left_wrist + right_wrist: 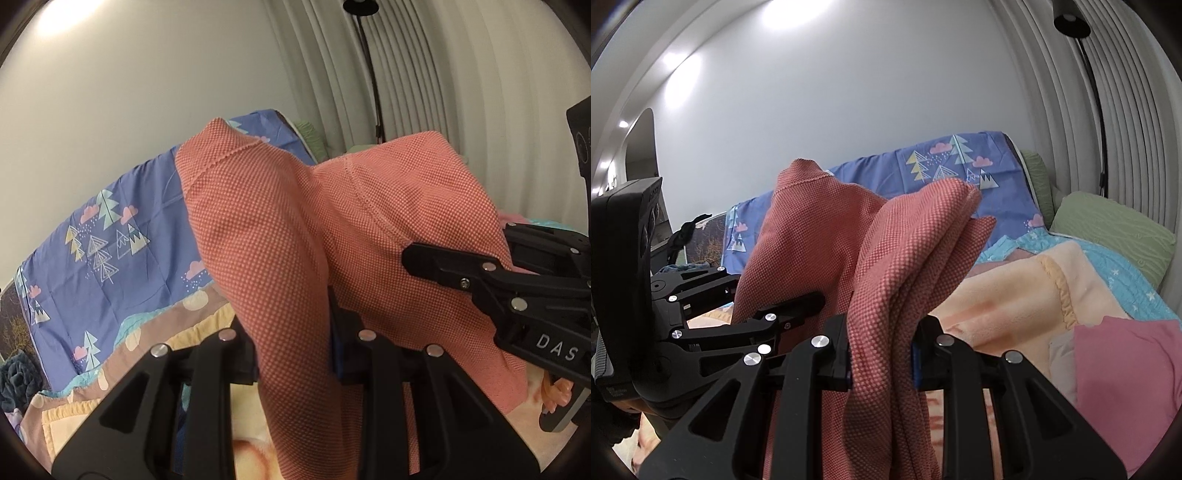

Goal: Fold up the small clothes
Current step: 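Lower the sweatshirt beside the navy plush and open both tools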

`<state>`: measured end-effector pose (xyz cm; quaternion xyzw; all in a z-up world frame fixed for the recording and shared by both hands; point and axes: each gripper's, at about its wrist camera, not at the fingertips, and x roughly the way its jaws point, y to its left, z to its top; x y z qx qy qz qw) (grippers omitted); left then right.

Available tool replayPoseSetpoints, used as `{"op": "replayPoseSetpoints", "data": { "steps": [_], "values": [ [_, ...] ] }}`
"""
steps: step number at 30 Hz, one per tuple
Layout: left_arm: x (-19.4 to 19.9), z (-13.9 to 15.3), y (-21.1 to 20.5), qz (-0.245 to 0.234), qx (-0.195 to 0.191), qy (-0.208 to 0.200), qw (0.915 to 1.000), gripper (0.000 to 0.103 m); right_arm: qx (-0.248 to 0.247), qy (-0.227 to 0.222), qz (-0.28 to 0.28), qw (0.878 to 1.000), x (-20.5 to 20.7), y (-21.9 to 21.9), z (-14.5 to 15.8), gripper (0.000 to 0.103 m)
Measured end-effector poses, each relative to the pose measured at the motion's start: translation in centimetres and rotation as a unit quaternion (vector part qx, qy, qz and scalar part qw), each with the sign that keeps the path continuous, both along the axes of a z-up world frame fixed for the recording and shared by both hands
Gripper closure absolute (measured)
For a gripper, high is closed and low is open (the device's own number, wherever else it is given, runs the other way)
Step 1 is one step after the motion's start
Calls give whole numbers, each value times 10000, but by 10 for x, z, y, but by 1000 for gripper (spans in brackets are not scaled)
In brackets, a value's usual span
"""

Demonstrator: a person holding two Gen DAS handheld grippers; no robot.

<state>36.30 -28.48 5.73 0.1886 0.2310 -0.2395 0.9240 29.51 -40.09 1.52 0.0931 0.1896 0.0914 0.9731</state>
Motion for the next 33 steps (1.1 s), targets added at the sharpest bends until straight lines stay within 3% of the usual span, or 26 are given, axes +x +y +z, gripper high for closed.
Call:
{"op": "replayPoseSetpoints", "data": {
  "steps": [8, 10, 11, 12, 13, 15, 17, 19, 21, 22, 24, 28, 31, 33],
  "values": [
    [23, -27, -7, 99, -62, 190, 9998, 74, 86, 335, -78, 9994, 33, -10, -25, 81],
    [32, -37, -6, 202, -67, 295, 9993, 68, 117, 467, -92, 9988, 41, -10, -32, 81],
    [38, -44, -7, 330, -8, 304, 9990, 56, 103, 572, -127, 9982, 47, -10, -38, 80],
    [44, -51, -6, 537, 111, 251, 9982, 38, 14, 760, -258, 9968, 57, -10, -46, 75],
    [49, -60, -6, 842, 306, 152, 9959, 35, -125, 1015, -466, 9937, 66, -11, -56, 61],
    [58, -78, 0, 1092, 434, 341, 9925, 36, -233, 1400, -820, 9865, 75, -17, -77, 55],
    [63, -105, 6, 1125, 556, 867, 9883, 36, 5, 1776, -831, 9806, 77, -27, -99, 55],
    [60, -135, 6, 933, 923, 1246, 9835, 36, 120, 2330, -767, 9694, 82, -30, -121, 55],
    [49, -157, 3, 805, 1253, 1168, 9819, 38, -18, 2940, -903, 9515, 88, -30, -142, 55],
    [42, -161, 3, 841, 1213, 985, 9841, 39, 53, 3120, -959, 9452, 89, -32, -150, 50],
    [41, -162, 6, 914, 1064, 1036, 9847, 41, 178, 3103, -1039, 9448, 85, -35, -153, 45],
    [32, -160, 6, 945, 1062, 948, 9853, 41, 37, 2852, -1174, 9512, 72, -31, -147, 45],
    [27, -153, 11, 1028, 924, 919, 9861, 32, -257, 2402, -1357, 9608, 55, -21, -130, 44],
    [15, -141, 20, 927, 528, 1113, 9880, 24, -383, 2041, -1390, 9683, 34, -17, -113, 42]
  ]
}}
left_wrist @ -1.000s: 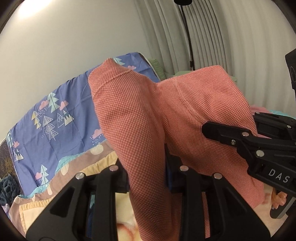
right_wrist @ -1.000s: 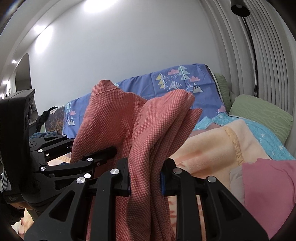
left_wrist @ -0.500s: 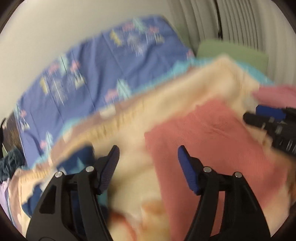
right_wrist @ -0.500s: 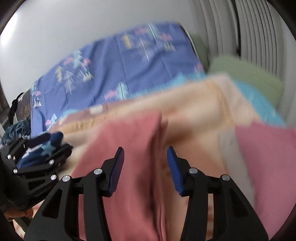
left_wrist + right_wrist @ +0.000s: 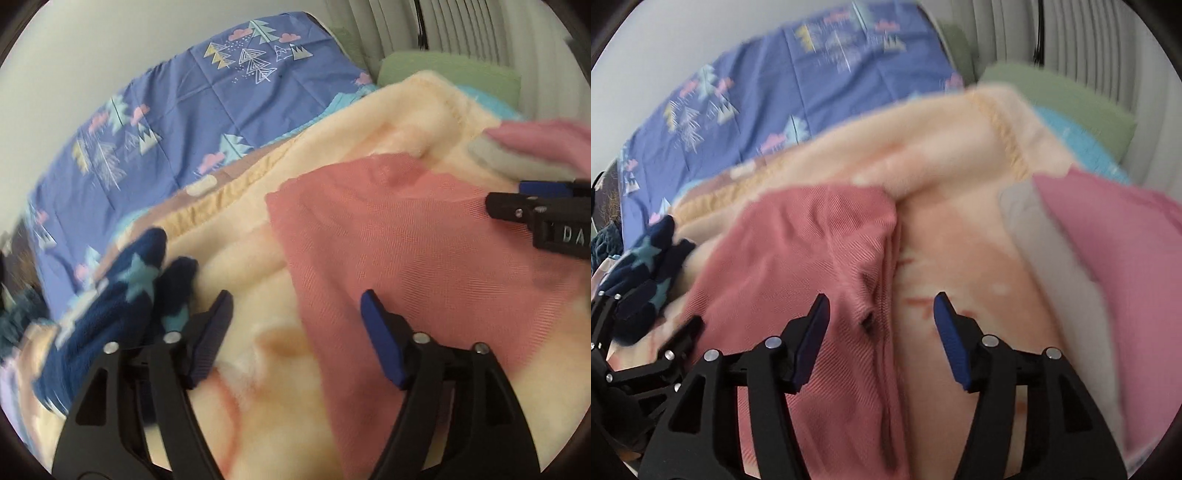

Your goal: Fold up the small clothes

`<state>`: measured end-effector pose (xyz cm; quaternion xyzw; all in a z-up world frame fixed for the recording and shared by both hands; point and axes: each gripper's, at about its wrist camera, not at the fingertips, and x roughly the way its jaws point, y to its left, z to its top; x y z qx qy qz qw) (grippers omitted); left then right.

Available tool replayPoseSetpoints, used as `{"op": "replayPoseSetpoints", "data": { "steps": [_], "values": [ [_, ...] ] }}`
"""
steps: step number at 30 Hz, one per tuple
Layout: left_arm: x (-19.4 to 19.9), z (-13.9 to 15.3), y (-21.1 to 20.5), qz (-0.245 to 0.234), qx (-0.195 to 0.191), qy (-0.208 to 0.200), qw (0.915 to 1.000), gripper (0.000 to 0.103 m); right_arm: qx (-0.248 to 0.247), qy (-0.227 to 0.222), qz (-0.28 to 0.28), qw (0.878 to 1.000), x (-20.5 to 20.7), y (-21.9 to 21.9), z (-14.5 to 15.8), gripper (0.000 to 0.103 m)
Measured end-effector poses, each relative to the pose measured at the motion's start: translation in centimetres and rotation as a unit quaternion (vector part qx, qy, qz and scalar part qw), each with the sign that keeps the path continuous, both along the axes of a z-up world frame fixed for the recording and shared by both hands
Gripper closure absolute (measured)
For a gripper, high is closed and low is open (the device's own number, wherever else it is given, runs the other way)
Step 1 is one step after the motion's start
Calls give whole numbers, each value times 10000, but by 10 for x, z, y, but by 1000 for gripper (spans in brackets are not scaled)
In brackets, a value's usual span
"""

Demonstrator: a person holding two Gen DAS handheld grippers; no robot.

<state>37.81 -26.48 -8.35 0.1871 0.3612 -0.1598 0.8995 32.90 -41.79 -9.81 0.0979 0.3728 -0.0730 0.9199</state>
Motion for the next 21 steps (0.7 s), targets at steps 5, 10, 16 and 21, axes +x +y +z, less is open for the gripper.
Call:
{"op": "replayPoseSetpoints", "data": {
  "steps": [5, 10, 16, 21],
  "values": [
    [-51, 46, 26, -15, -724, -387, 9966, 14, -437, -562, 116, 9974, -68, 31, 44, 30],
    [-120, 99, 48, -201, -1190, -995, 9877, 3, -436, -882, 244, 9949, -125, 49, 91, 21],
    [-201, 149, 71, -139, -1196, -1836, 9756, 2, -688, -1410, 186, 9874, -190, 59, 132, 5],
    [-246, 174, 87, 296, -1131, -1995, 9729, 2, -852, -1527, 156, 9845, -232, 66, 149, 2]
  ]
}}
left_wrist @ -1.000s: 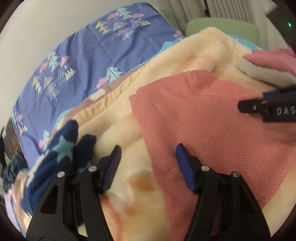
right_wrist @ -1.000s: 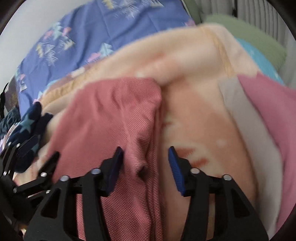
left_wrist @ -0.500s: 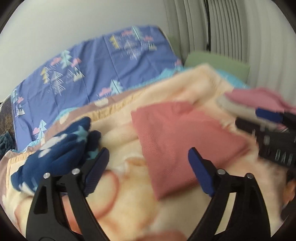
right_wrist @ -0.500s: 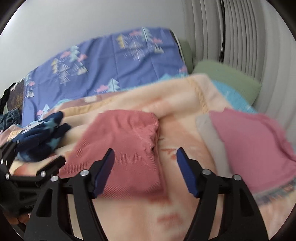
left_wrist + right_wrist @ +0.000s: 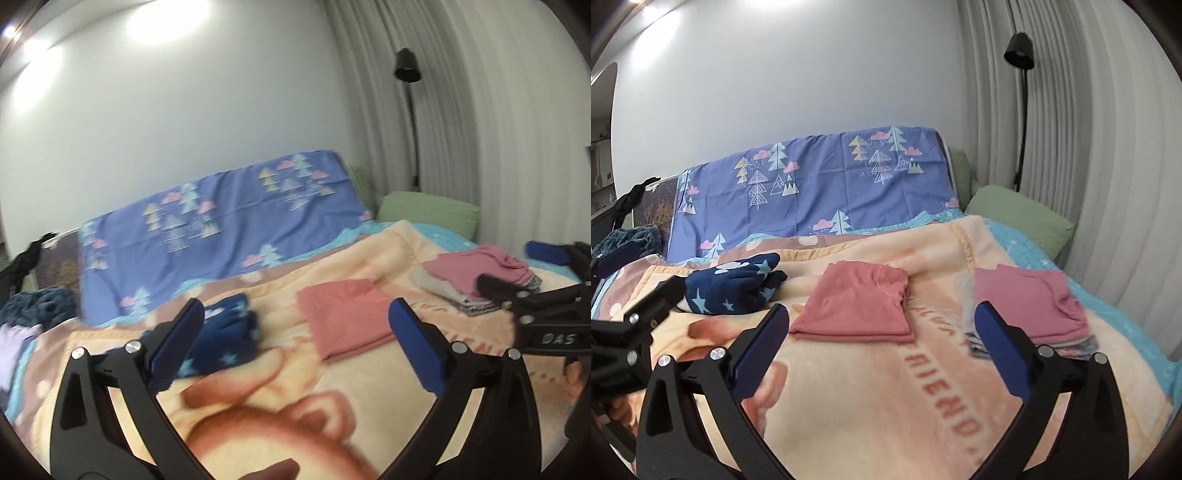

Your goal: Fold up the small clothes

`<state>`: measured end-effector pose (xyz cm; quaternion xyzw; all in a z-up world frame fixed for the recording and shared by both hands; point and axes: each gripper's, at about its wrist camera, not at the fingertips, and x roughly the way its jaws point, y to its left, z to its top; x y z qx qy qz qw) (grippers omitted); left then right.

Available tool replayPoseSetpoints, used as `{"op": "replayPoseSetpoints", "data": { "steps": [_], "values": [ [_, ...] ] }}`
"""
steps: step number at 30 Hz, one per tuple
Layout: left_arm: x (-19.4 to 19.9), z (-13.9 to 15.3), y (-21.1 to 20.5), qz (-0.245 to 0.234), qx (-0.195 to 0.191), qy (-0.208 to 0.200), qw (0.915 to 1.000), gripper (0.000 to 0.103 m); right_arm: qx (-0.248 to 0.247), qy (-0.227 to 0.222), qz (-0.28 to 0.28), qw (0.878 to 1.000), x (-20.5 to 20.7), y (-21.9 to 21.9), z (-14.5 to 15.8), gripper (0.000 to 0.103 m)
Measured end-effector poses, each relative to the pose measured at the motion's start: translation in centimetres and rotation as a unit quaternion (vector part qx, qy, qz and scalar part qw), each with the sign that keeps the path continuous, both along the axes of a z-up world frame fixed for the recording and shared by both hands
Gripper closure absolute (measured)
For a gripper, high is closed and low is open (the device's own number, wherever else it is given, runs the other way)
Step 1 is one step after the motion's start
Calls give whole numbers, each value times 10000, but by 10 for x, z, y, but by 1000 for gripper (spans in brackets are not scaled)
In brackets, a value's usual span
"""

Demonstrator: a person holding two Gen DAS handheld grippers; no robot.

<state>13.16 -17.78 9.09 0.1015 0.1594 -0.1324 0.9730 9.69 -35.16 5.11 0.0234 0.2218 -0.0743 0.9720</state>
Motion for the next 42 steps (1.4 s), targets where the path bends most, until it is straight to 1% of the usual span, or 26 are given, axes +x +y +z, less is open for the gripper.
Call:
{"op": "replayPoseSetpoints", "data": {
  "steps": [4, 7, 11, 15, 18, 22, 27, 31, 37, 42],
  "values": [
    [-31, 16, 16, 135, -201, -22, 9997, 2, 94, -139, -80, 9998, -32, 0, 13, 2],
    [-54, 20, 20, 164, -174, 4, 9997, 2, 101, -209, -132, 9996, -57, 3, 20, 2],
    [-81, 12, 12, 214, 24, 44, 9998, 2, 108, -103, -205, 9997, -79, 7, 21, 1],
    [-104, 6, 10, 53, 1, 53, 10000, 2, 72, 34, -287, 9996, -97, 9, 14, 1],
    [-116, 6, 11, 17, -7, 47, 10000, 2, 104, 51, -381, 9992, -109, 7, 13, 1],
    [-127, 9, 14, 46, -30, -31, 10000, 2, 69, 1, -466, 9989, -121, 5, 15, 1],
    [-134, 12, 15, 110, -84, -10, 9999, 2, 30, -54, -480, 9988, -129, 5, 17, 1],
    [-139, 10, 14, 199, -12, -54, 9998, 2, 33, -39, -447, 9990, -131, 6, 16, 1],
    [-140, 6, 13, 188, -46, 51, 9998, 2, -15, 16, -422, 9991, -132, 8, 15, 1],
    [-140, 4, 14, 179, -69, 37, 9998, 2, -39, 36, -459, 9989, -132, 10, 13, 1]
  ]
}}
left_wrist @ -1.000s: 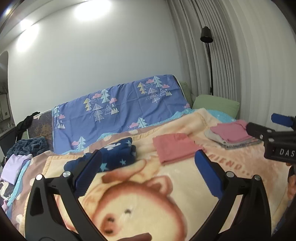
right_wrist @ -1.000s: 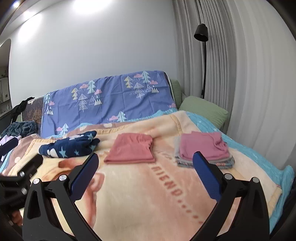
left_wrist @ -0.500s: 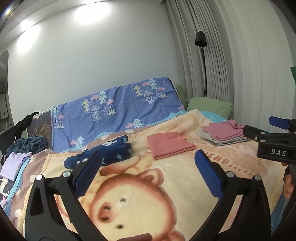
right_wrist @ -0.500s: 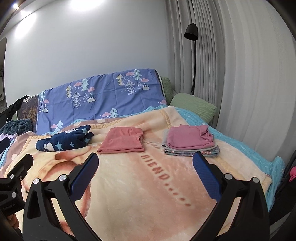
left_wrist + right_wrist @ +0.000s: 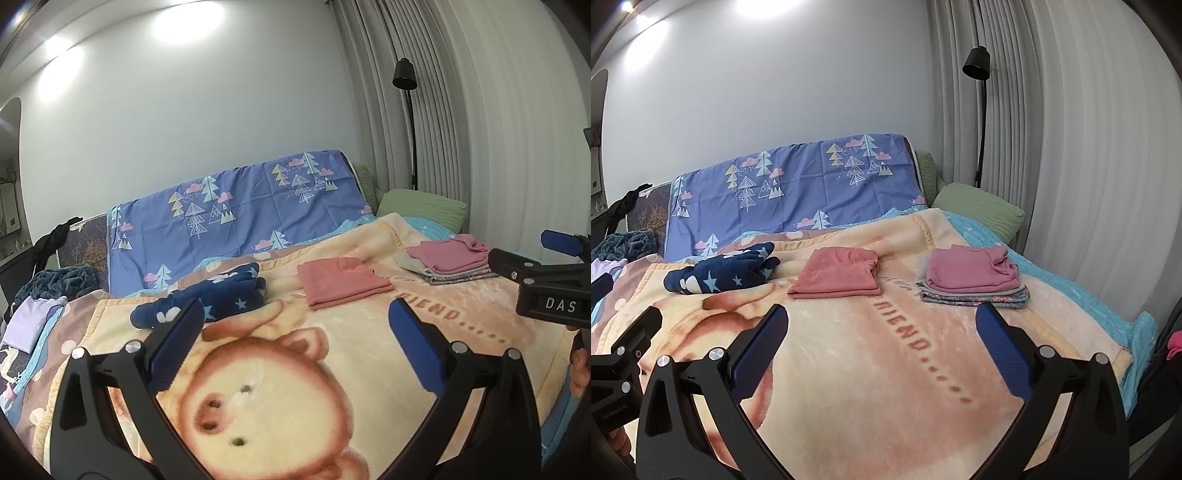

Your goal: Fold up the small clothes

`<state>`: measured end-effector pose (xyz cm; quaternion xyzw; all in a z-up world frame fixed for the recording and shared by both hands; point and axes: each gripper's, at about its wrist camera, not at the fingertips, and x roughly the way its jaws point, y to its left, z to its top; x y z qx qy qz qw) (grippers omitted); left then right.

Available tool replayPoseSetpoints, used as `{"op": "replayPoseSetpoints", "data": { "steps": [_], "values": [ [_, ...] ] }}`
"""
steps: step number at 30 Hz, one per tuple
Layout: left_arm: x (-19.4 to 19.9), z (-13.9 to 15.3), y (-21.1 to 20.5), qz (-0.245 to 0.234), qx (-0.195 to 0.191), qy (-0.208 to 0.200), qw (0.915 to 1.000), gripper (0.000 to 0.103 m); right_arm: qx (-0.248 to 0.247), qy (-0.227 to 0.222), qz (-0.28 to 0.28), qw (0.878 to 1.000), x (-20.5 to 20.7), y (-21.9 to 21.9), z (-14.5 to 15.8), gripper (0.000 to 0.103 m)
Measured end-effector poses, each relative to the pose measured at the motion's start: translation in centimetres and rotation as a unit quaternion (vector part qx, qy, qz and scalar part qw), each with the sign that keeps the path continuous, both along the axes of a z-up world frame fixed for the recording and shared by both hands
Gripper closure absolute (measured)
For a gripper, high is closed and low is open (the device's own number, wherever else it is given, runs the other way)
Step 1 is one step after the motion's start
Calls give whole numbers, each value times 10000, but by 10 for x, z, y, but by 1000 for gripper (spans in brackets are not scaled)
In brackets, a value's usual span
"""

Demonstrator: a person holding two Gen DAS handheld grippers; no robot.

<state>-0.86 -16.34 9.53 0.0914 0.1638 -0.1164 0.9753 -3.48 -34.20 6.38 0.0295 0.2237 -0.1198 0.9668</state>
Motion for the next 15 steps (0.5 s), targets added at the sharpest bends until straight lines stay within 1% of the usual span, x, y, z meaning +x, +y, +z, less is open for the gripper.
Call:
{"op": "replayPoseSetpoints", "data": {
  "steps": [15],
  "values": [
    [8, -8, 0, -22, 2, 169, 9999, 2, -9, 132, -19, 9999, 10, 1, -9, 1]
  ]
}}
